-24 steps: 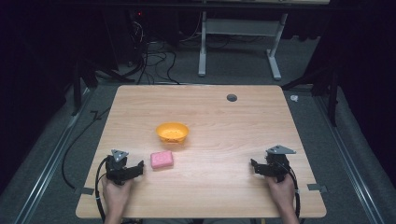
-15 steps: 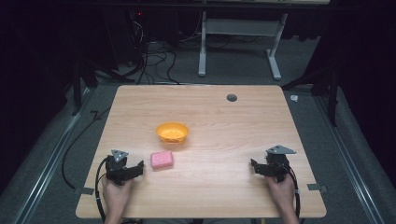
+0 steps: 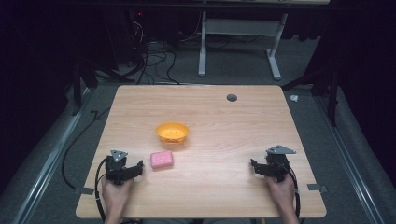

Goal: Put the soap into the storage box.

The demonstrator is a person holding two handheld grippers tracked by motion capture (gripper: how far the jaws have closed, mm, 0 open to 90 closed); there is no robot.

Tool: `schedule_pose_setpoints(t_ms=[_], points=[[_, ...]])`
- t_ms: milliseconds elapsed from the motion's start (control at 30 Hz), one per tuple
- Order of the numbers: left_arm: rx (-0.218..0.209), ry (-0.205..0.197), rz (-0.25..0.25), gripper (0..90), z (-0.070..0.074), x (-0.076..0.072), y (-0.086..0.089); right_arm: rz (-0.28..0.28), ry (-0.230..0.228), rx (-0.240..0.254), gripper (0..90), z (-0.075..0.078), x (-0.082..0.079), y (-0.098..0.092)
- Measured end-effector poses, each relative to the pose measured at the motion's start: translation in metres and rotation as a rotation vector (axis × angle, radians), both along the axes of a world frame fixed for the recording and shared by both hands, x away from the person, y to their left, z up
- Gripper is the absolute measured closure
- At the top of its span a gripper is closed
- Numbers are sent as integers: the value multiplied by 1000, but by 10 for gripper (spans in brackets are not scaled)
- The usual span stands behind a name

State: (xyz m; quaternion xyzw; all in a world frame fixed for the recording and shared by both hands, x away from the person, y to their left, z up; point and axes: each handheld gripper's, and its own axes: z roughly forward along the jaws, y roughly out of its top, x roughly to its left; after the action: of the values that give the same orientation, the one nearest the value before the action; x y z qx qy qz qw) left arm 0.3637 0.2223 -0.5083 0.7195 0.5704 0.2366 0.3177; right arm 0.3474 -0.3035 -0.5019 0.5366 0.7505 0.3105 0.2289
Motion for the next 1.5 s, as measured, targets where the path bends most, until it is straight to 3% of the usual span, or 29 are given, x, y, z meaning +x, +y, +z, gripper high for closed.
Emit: schedule_pose_setpoints(t_ms=[300, 467, 767, 1067, 1267, 1500], points=[[-1, -1, 20, 164, 0, 0, 0, 3, -1, -2, 217, 0, 0, 0], [-22, 16, 31, 164, 2, 1, 2, 2, -2, -2, 217, 0, 0, 0], [-25, 21, 16, 150, 11, -5, 5, 3, 0, -2, 217, 0, 0, 0], [-54, 27, -17, 142, 22, -9, -2, 2, 1, -2, 216, 0, 0, 0], [-54, 10, -35, 139, 34, -13, -11, 3, -1, -2, 217, 0, 0, 0], [-53, 22, -51, 128, 43, -14, -26, 3, -1, -2, 216, 0, 0, 0]])
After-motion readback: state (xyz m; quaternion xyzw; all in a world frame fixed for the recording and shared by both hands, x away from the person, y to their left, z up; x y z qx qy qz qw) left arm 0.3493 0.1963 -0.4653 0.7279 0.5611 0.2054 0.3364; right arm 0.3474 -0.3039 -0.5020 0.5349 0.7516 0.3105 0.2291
